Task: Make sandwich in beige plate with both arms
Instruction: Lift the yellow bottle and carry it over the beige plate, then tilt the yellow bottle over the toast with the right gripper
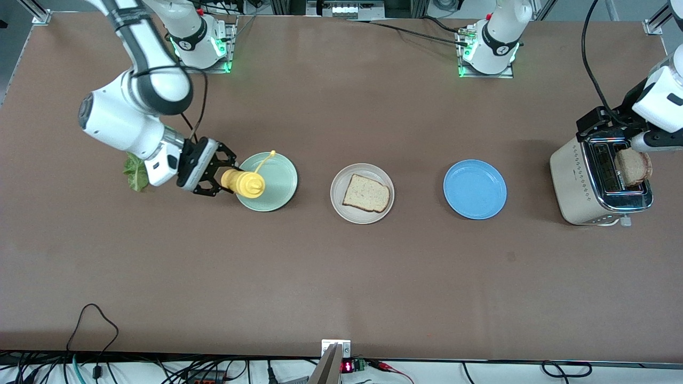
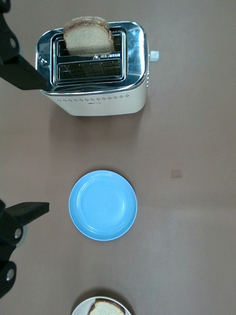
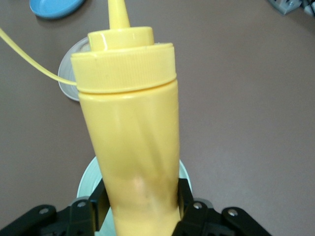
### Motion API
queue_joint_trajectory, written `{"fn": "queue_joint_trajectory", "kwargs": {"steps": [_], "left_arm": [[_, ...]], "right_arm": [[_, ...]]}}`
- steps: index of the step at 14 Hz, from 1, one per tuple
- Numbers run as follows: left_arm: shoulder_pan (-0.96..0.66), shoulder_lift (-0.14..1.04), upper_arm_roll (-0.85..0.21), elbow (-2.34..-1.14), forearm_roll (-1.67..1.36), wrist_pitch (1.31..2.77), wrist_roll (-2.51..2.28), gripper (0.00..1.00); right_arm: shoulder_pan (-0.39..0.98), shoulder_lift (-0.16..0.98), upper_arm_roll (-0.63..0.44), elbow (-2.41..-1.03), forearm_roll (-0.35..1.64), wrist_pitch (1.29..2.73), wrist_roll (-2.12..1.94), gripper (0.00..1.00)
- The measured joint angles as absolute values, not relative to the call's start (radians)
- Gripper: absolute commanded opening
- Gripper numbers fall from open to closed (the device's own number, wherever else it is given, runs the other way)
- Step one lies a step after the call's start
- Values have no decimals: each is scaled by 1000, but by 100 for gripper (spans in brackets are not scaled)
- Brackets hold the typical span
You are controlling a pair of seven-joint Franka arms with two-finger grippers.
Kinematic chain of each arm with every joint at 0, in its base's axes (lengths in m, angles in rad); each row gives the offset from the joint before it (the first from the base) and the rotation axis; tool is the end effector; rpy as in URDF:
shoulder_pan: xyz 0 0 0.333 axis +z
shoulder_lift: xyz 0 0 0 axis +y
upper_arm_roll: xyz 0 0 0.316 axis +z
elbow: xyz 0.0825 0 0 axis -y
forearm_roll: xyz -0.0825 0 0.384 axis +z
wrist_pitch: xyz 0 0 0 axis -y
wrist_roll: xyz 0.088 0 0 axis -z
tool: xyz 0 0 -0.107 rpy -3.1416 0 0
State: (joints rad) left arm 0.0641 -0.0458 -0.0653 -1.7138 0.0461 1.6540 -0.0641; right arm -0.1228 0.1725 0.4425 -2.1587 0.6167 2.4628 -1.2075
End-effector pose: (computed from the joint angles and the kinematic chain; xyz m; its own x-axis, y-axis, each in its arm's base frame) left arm 0.5447 0.0032 0.5891 0.9982 0.0591 -0.0110 0.0585 -0.9971 -0.0497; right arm 0.5441 0.1753 0.3398 0.4735 0.7537 0.4558 0.8769 -0.4518 -0.1640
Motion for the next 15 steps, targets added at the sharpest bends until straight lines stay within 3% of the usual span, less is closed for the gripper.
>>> {"fn": "queue_joint_trajectory", "kwargs": {"steps": [4, 10, 15], "left_arm": [[64, -46, -65, -1703, 46, 1653, -64, 100], [67, -46, -58, -1703, 46, 1624, -64, 100], [68, -46, -58, -1703, 45, 1622, -64, 100]], "right_arm": [[-83, 162, 512, -2157, 342, 2467, -876, 0], [108, 221, 526, -2086, -104, 2407, -397, 0], [304, 391, 413, -1879, -236, 2291, -236, 0]]}}
